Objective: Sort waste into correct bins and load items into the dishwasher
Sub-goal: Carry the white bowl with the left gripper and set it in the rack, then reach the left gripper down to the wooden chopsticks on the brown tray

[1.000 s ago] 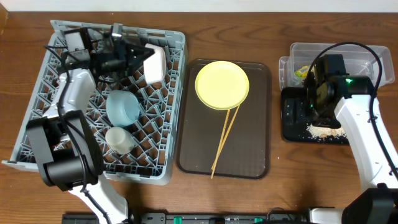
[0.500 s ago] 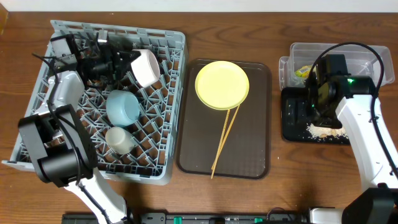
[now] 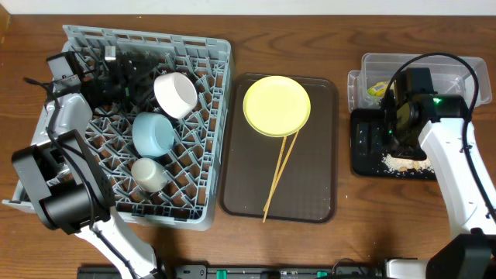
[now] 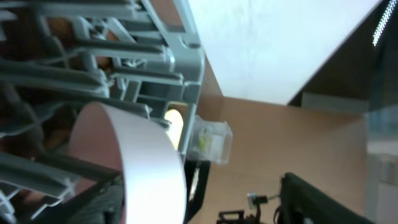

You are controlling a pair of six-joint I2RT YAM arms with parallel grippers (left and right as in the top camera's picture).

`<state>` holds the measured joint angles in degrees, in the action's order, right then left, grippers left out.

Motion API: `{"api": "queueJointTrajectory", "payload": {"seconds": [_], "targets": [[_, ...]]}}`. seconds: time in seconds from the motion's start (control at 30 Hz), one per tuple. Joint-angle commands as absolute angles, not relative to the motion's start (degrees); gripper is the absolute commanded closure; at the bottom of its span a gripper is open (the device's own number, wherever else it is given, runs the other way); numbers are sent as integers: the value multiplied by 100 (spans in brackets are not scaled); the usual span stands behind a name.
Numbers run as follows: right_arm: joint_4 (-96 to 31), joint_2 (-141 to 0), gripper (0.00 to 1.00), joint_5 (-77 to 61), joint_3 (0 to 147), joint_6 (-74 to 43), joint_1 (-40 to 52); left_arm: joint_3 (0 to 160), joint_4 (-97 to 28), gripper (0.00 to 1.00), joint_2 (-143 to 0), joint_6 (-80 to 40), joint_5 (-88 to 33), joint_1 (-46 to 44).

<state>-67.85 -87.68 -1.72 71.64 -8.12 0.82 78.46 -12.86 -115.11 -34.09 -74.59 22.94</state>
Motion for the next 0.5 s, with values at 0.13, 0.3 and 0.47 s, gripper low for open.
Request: {"api": "queueJointTrajectory", "payload": {"seconds": [0.13, 0.3, 0.47], "targets": [[-6847, -8656, 1, -154, 7216, -851, -10, 7846, -1334, 14, -10405, -3304, -6442, 2338], [-6838, -8656, 1, -154, 7216, -851, -10, 7846, -1966, 12, -9546, -2777, -5896, 2161], [-6785, -8656, 1, -154, 7216, -858, -10, 7846, -3264, 9, -8783, -1922, -4685, 1468]]}}
